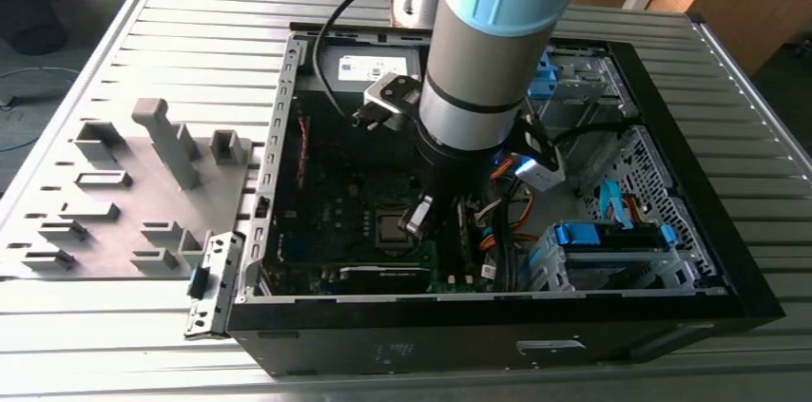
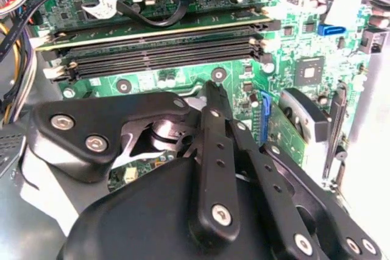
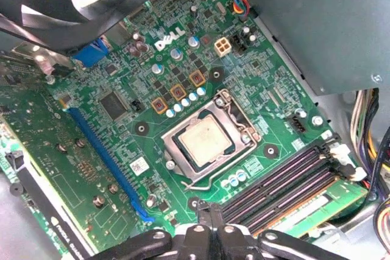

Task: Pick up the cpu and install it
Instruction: 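Install the first cpu locking lever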

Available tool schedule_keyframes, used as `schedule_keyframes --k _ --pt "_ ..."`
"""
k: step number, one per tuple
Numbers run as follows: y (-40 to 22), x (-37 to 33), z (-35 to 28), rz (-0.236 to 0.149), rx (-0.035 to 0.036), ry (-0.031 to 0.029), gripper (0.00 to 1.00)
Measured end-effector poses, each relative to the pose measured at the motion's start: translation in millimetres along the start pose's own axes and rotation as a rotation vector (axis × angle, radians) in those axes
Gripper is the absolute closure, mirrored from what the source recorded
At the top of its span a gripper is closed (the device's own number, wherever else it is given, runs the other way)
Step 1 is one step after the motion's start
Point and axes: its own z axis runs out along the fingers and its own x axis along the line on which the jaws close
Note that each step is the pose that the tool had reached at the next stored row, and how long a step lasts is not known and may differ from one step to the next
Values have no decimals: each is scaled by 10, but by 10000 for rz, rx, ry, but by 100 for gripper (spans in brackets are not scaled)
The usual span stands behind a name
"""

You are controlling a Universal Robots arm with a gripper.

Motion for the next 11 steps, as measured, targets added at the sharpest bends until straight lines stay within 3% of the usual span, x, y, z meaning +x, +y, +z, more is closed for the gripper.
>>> schedule_keyframes --k 4,8,10,11 --pt "13 10 1 -1 2 2 89" --pt "114 79 8 0 -3 -2 89" --pt "165 110 11 -1 -34 -45 89" --pt "185 124 12 -2 -76 -101 89"
